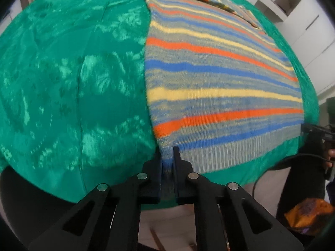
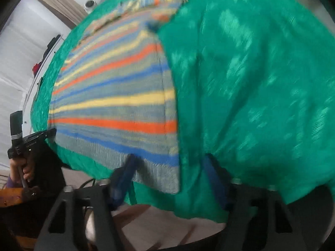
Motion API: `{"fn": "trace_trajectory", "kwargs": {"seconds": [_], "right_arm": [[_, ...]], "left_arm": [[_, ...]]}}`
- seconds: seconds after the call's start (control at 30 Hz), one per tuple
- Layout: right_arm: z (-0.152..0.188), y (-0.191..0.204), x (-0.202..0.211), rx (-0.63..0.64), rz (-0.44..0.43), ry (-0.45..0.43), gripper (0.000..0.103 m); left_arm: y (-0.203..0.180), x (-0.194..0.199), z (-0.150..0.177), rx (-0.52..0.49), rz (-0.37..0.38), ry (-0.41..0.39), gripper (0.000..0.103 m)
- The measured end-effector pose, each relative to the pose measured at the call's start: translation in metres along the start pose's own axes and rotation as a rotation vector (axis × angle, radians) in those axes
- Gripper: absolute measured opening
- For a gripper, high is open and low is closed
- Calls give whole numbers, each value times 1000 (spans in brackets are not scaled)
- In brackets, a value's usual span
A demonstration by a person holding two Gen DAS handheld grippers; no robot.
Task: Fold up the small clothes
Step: 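Grasp the hem with the left gripper while the right gripper grasps another hem corner, fold toward collar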
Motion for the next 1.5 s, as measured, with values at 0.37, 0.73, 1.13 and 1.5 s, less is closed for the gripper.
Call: {"fn": "trace_trajectory", "kwargs": {"seconds": [0.37, 0.73, 1.13, 1.5], "right_arm": [[-27, 23, 64, 1, -163, -50, 7], [-254, 18, 64, -7, -155, -360, 7], [-359, -27, -5, -110, -74, -437, 34], [-236, 7, -29, 203, 123, -230, 43]], "left_arm": [[16, 79, -43, 126, 268, -105, 4], [42, 34, -292, 234, 240, -297, 4], [57, -17, -331, 192, 35, -324, 67], [50, -11, -210, 113, -91, -228, 75]]}}
Point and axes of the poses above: each gripper's, at about its wrist camera, not at the fingertips, and x roughly against the way its jaws point, y to its left, z to its underside, the point moved 5 cm from there along -x, roughly the way its jaws point, and after that the axes turned 2 degrees about -x, right-handed, at the moved point
